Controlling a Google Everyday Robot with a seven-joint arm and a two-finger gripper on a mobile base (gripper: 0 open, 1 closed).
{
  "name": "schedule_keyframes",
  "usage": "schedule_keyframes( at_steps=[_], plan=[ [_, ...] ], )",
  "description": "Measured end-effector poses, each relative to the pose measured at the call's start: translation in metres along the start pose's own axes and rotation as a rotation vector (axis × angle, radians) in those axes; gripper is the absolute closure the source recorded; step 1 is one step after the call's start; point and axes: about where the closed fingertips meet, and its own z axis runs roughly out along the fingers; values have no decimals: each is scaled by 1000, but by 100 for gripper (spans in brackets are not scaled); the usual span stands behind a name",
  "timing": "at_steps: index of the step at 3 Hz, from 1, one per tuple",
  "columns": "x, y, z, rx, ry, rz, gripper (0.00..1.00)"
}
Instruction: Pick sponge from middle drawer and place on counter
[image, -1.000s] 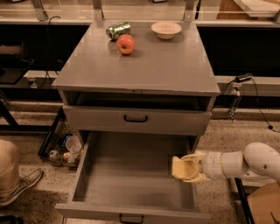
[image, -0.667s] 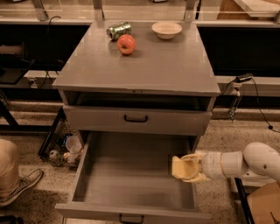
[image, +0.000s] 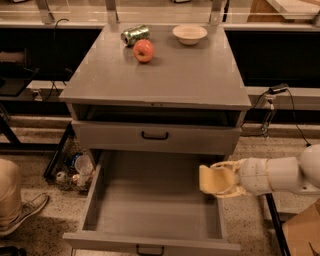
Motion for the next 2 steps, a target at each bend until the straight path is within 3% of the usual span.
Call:
schedule_keyframes(
  at_steps=[1, 2],
  plan=[
    [-48, -33, -40, 67, 2, -114, 100],
    [-72, -71, -71, 136, -41, -153, 100]
  ],
)
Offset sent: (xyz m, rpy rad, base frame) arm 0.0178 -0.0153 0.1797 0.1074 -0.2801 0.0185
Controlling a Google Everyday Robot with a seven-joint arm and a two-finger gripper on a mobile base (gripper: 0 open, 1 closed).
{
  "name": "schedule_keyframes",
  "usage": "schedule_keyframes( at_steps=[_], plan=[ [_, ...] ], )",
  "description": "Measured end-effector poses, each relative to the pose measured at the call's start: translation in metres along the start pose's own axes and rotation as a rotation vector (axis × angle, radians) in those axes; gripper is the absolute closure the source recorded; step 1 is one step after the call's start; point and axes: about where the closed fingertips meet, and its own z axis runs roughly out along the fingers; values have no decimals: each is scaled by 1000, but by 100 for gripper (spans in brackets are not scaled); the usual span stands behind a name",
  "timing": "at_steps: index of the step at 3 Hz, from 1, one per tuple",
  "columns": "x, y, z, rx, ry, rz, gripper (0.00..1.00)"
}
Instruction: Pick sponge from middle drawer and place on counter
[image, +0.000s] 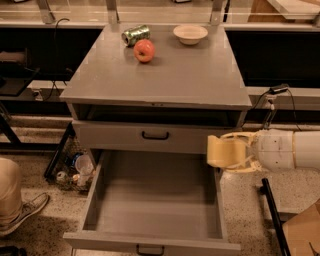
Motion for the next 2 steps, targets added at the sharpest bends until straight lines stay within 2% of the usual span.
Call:
schedule_keyframes(
  at_steps=[1, 2],
  plan=[
    [0, 0, 0, 1, 0, 0, 100],
    [2, -23, 1, 72, -4, -2, 100]
  ],
)
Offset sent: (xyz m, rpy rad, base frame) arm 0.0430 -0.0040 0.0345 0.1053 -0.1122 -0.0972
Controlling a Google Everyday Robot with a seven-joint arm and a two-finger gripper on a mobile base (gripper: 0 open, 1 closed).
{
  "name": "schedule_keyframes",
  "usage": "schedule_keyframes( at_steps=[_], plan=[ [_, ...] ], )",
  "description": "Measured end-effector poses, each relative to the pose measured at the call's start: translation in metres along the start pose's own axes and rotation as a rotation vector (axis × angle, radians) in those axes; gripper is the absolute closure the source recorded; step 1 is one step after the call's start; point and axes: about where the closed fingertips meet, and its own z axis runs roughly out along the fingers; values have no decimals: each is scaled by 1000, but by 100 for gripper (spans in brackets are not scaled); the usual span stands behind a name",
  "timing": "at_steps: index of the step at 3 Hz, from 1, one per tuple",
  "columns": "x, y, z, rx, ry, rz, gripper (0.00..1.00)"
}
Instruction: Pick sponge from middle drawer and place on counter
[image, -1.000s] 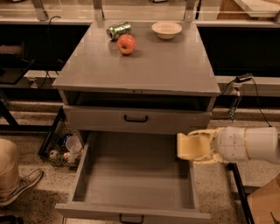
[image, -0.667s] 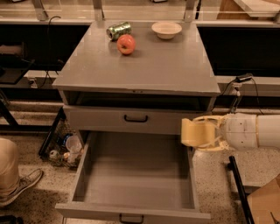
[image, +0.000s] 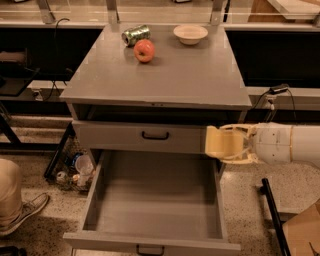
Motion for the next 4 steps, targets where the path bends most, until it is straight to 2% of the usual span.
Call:
schedule_keyframes(
  at_steps=[1, 2, 3, 4],
  plan=[
    [8, -69, -1, 53, 22, -2, 100],
    [16, -114, 4, 78, 36, 33, 100],
    [32, -156, 20, 63, 51, 88, 100],
    [61, -193, 56, 23, 64, 175, 100]
  ],
)
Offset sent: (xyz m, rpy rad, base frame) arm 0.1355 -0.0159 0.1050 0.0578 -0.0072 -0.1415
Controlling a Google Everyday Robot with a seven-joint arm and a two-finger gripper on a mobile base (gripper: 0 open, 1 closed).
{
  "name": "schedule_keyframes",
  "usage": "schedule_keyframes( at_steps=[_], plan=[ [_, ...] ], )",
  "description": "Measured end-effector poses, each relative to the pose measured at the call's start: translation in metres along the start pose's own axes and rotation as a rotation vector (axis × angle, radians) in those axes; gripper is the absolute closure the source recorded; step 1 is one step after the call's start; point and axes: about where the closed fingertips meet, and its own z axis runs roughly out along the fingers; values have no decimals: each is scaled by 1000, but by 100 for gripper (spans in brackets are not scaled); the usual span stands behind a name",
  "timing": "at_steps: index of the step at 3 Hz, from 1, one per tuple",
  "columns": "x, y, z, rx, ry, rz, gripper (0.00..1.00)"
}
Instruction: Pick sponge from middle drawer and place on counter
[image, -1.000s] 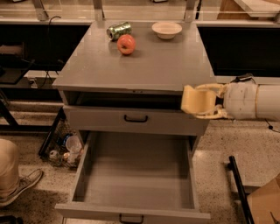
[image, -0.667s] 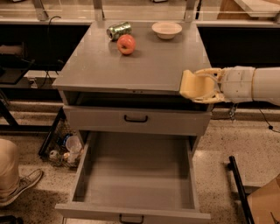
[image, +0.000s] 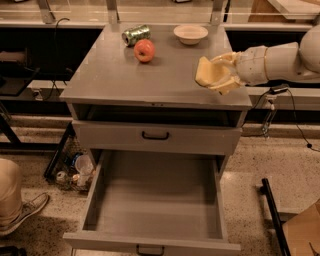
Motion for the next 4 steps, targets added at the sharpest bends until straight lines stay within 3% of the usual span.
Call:
schedule_keyframes(
  at_steps=[2, 4],
  plan=[
    [10, -29, 41, -40, -27, 59, 100],
    [12, -38, 57, -53, -49, 86, 58]
  ],
)
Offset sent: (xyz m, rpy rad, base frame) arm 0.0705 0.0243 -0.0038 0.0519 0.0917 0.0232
